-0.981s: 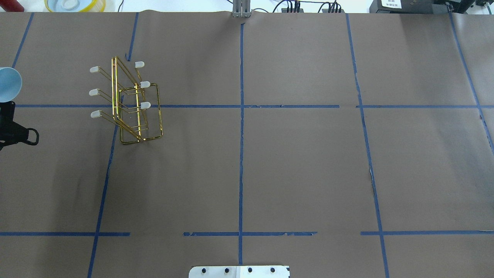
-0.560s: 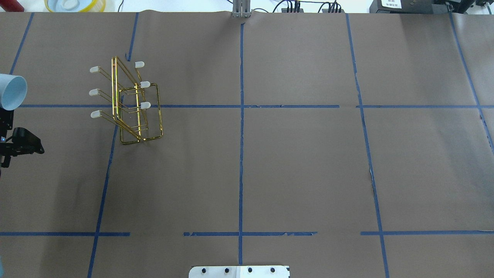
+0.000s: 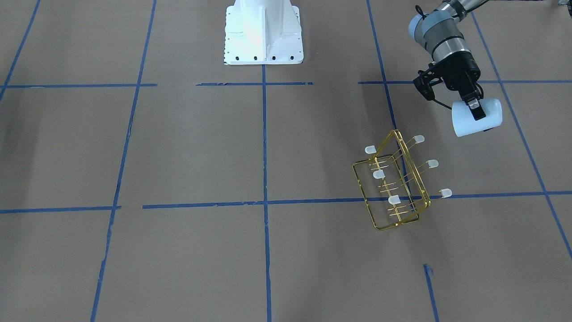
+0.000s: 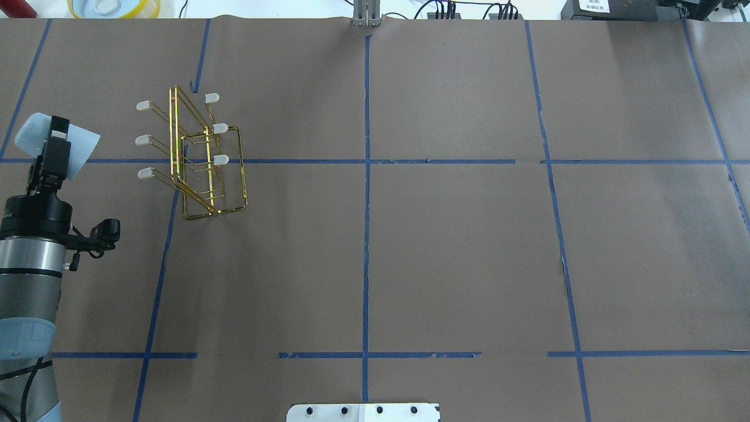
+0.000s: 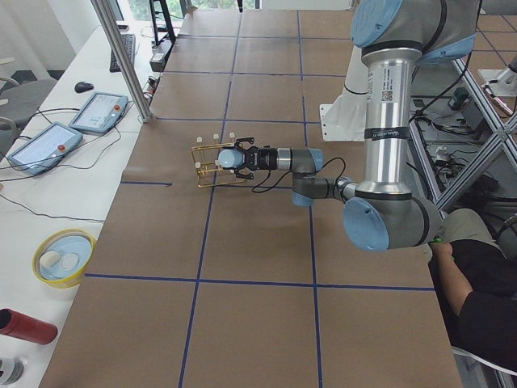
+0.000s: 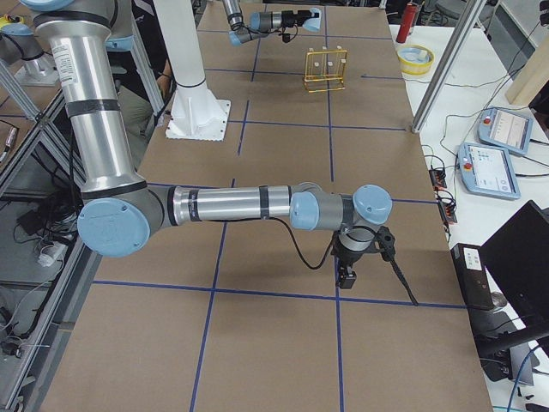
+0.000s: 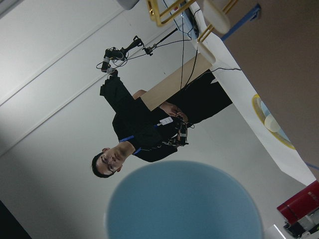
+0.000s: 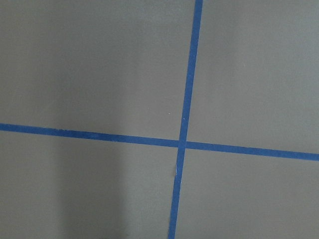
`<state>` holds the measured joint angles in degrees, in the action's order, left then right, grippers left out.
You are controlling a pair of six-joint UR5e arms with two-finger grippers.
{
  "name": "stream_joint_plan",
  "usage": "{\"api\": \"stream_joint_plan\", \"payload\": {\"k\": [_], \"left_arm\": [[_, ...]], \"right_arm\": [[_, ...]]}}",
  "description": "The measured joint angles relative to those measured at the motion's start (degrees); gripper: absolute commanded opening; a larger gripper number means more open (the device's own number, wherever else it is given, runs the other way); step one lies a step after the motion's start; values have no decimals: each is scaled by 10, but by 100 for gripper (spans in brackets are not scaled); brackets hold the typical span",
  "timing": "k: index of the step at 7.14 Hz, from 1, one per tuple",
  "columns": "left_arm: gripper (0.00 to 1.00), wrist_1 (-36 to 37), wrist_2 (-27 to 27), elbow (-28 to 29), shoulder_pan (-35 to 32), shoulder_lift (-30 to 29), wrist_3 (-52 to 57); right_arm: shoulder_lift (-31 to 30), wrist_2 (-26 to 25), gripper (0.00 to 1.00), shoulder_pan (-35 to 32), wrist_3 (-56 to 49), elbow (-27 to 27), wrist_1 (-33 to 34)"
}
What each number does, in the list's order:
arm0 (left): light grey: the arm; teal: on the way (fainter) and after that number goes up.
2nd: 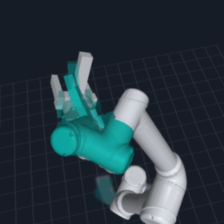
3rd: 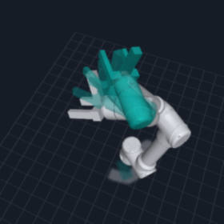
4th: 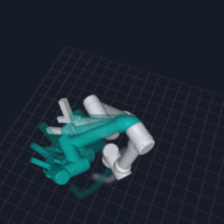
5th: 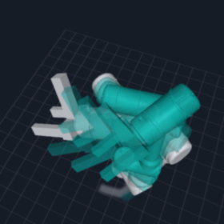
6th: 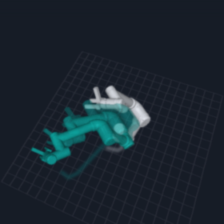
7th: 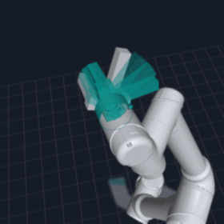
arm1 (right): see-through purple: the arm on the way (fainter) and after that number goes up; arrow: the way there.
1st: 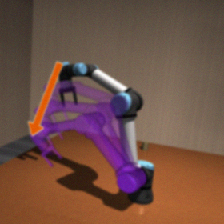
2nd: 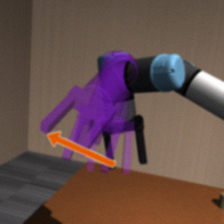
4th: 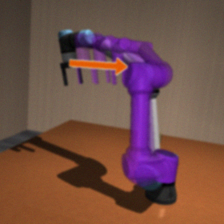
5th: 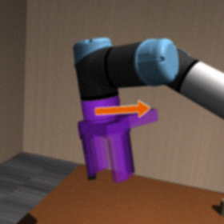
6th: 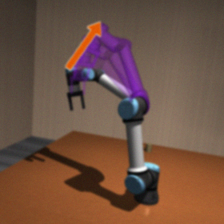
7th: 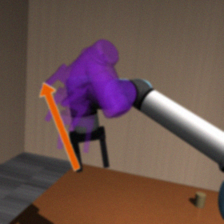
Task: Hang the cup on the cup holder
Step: 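Carry the cup with the left gripper toward the gold rack's pegs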
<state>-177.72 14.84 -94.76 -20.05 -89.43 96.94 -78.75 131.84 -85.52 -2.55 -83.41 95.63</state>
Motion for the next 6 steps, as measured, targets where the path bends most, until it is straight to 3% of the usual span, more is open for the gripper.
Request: {"api": "stream_joint_plan", "payload": {"k": [3, 6], "left_arm": [[0, 0, -55, 13, 60, -19, 170], [0, 0, -87, 39, 79, -54, 229]], "right_arm": [[0, 0, 100, 0, 0, 0, 0], [0, 0, 100, 0, 0, 0, 0]]}}
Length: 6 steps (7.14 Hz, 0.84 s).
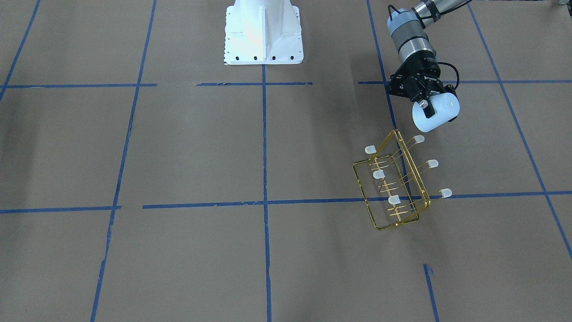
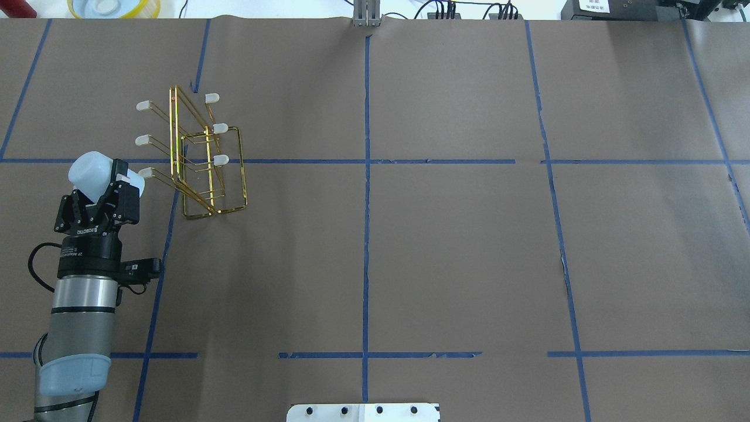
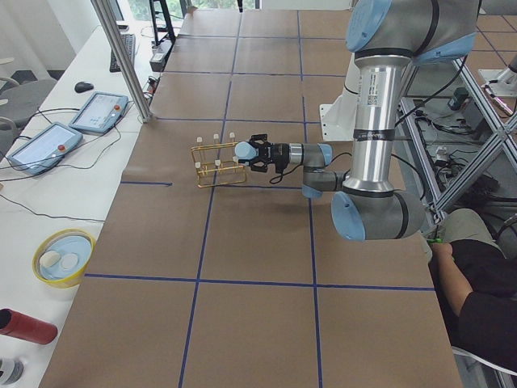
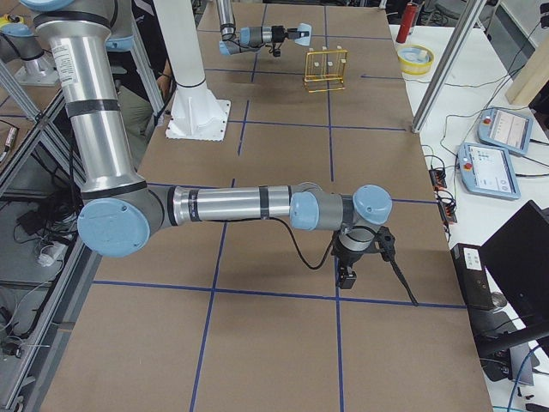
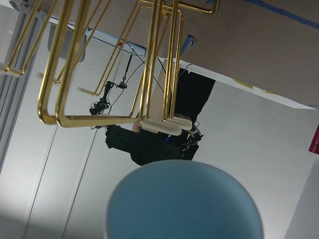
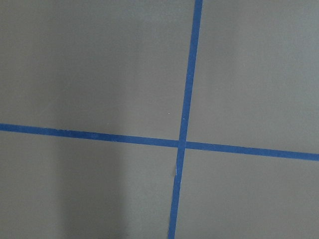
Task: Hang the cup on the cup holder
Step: 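Carry the cup with the left gripper toward the gold rack's pegs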
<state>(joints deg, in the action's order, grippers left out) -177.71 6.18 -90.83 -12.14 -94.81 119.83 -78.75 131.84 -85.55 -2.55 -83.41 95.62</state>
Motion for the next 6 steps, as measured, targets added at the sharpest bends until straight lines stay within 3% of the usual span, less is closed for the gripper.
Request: {"api": "stream_joint_plan", "payload": {"k": [6], "left_arm": [[0, -1, -30, 13, -8, -23, 0]], "right_arm": [[0, 0, 100, 0, 0, 0, 0]]}}
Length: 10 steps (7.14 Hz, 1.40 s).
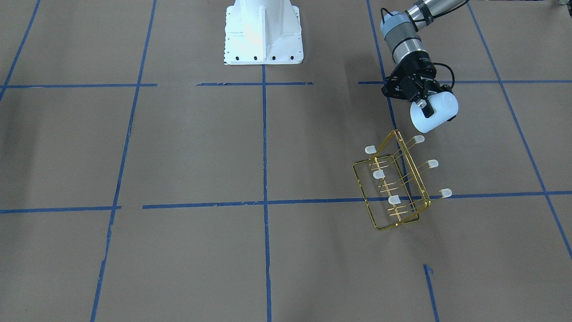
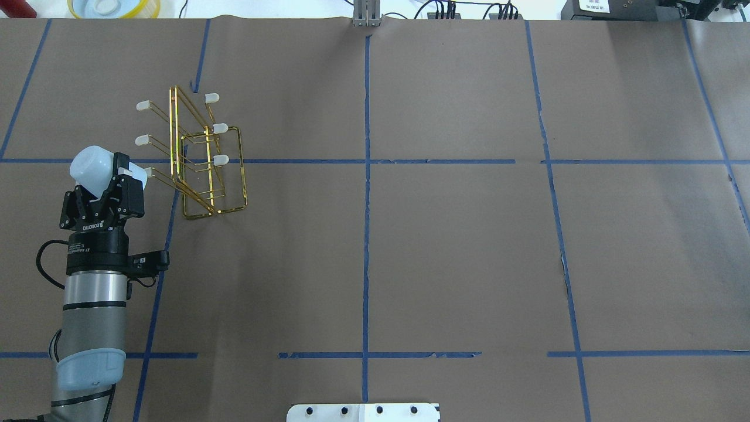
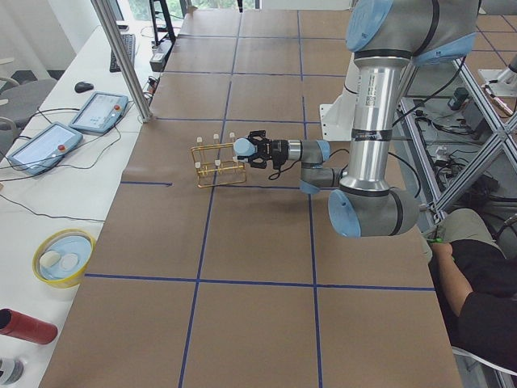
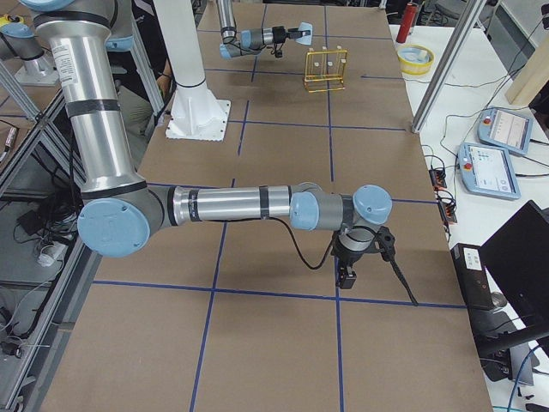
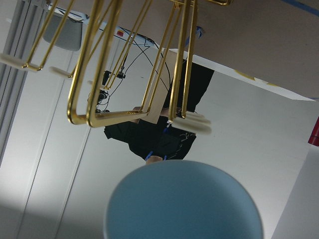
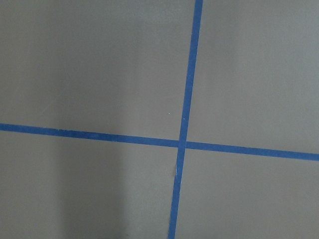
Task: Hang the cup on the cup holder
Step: 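Carry the cup with the left gripper toward the gold rack's pegs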
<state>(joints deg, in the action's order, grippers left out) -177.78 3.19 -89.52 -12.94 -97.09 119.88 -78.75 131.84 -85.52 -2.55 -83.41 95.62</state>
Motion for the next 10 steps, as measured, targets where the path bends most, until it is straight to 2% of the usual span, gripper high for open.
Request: {"api": "stream_joint_plan", "payload": {"k": [8, 10], "left_arm": [[0, 6, -5, 37, -27, -27, -6], [0, 4, -5, 64, -32, -40, -8]], "right_arm": [[0, 0, 100, 0, 0, 0, 0], [0, 0, 100, 0, 0, 0, 0]]}}
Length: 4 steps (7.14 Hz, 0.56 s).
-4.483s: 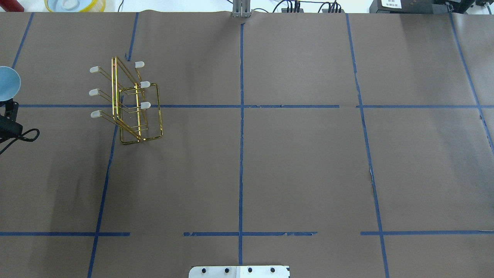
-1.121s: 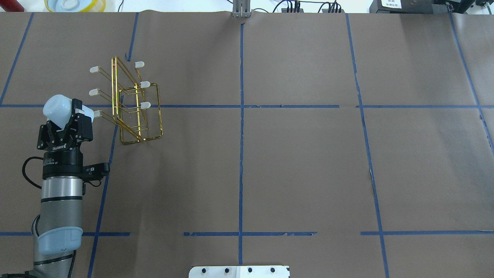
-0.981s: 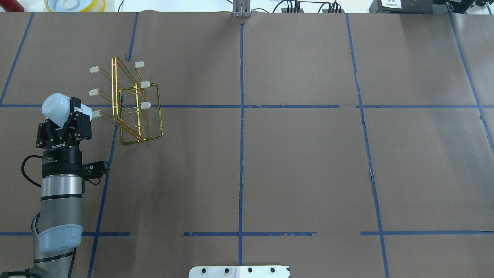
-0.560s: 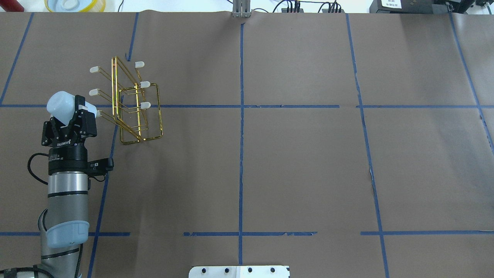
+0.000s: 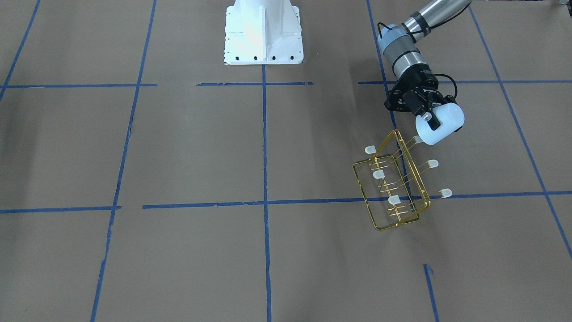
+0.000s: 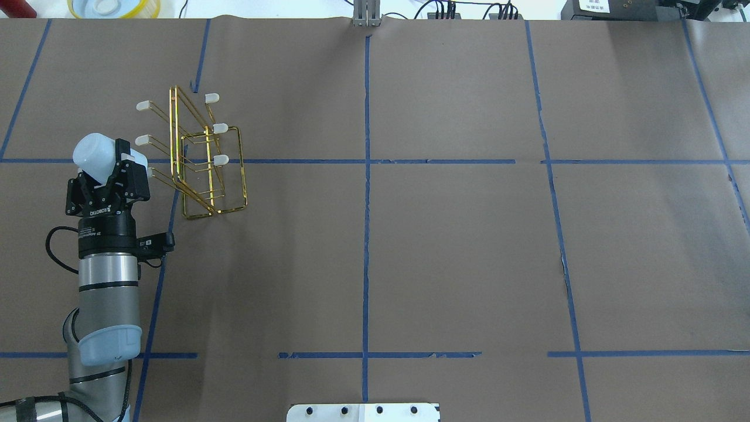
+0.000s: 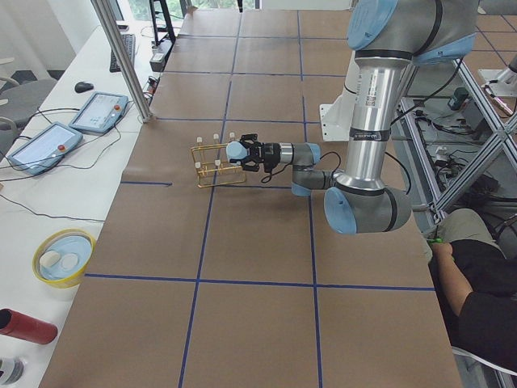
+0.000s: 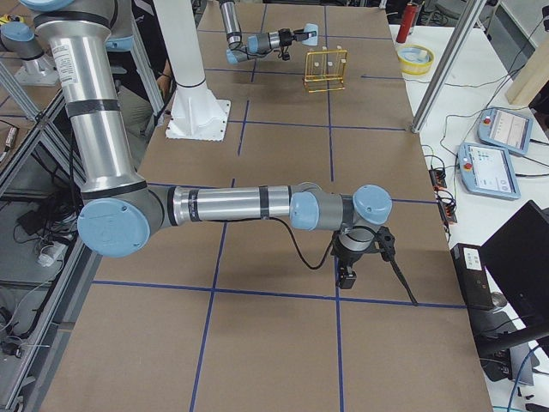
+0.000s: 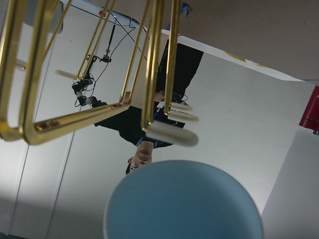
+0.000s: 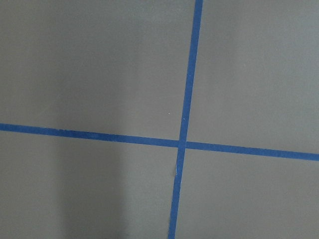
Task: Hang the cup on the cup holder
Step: 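Carry the cup with the left gripper toward the gold rack's pegs, then slide the cup onto a white peg of the gold rack with the left gripper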
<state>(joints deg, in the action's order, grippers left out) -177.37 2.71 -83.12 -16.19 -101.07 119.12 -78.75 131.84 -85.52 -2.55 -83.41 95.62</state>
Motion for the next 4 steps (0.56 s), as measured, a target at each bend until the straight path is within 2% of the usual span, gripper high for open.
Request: {"api": "stream_joint_plan", "payload": {"k": [4], "left_arm": [[0, -2, -1, 33, 0, -20, -1]], "right_arm": [[0, 0, 100, 0, 0, 0, 0]]}}
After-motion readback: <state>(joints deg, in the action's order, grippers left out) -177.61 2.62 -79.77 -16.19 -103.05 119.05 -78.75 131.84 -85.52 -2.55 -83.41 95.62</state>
